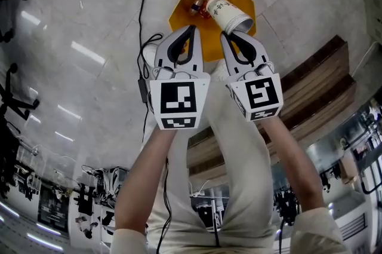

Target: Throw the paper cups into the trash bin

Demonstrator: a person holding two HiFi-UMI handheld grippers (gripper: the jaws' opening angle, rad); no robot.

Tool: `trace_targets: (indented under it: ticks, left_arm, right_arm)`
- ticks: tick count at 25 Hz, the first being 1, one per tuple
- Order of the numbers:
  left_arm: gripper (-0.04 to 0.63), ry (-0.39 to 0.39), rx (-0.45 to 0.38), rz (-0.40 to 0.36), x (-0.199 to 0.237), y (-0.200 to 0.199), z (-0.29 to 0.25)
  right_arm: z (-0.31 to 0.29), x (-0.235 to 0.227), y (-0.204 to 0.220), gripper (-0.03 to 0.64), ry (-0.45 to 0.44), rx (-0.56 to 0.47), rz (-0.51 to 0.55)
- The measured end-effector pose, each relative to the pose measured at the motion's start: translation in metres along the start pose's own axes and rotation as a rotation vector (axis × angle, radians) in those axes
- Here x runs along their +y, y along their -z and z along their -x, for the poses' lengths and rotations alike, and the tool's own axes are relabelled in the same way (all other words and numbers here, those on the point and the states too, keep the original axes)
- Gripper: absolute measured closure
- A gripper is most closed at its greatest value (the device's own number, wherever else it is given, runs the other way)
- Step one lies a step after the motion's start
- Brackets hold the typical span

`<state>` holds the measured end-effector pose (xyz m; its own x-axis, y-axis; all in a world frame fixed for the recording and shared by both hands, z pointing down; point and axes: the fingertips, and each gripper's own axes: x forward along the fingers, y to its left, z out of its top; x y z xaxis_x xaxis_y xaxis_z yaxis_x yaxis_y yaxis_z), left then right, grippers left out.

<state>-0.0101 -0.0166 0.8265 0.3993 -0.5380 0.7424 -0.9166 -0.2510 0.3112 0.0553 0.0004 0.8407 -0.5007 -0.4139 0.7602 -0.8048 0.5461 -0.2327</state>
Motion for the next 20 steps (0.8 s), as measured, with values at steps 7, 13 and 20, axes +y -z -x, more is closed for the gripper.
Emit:
trace_targets:
  ticks: [7,13,20]
  left_arm:
    - [0.589,-0.022,0.082,-0.012,0.0,0.022,-0.024]
    - [0.589,-0.012,0.108,0.007,-0.009,0.033,-0.028]
    - [0.589,-0.012,0.103,0.019,-0.017,0.028,-0.021]
  right_arm:
    - [-0.028,-0.008,0.025,0.591,-0.021,0.06,-0.127]
    - [-0.038,-0.014,0.032,0.591,-0.022,0.087,-0.212]
    - [-0.024,-0.011,0.026,0.497,-0.054,0.072,-0.259]
